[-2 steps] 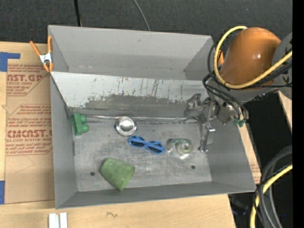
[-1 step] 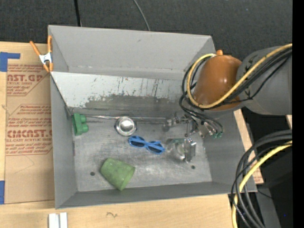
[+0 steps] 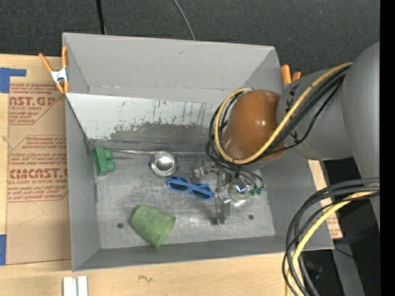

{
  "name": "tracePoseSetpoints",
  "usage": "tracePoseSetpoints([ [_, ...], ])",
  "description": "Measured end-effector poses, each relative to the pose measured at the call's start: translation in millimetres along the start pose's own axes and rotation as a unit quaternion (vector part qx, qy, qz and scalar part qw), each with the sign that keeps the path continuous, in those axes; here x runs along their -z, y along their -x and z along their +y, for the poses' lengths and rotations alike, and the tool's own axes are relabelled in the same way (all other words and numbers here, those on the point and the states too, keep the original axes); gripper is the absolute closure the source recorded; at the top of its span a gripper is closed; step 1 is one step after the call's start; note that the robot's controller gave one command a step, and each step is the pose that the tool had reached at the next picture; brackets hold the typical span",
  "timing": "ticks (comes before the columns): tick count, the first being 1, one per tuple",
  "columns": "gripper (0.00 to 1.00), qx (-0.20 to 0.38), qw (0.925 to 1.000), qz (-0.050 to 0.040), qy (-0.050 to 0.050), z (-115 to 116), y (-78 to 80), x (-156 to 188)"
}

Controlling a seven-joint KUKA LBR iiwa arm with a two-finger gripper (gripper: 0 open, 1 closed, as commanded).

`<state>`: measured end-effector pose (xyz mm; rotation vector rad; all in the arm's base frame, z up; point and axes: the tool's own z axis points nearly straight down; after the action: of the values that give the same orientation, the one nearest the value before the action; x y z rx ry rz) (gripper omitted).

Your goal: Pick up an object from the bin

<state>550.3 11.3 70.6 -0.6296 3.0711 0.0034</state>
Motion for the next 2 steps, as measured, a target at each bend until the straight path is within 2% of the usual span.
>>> tracePoseSetpoints([
  [1, 1.00, -0.002, 1.0000, -0.0033, -0.002, -4, 1.5, 3],
  [2, 1.00, 0.175, 0.9845, 0.0008, -0.001, 17, -43.7, 117],
])
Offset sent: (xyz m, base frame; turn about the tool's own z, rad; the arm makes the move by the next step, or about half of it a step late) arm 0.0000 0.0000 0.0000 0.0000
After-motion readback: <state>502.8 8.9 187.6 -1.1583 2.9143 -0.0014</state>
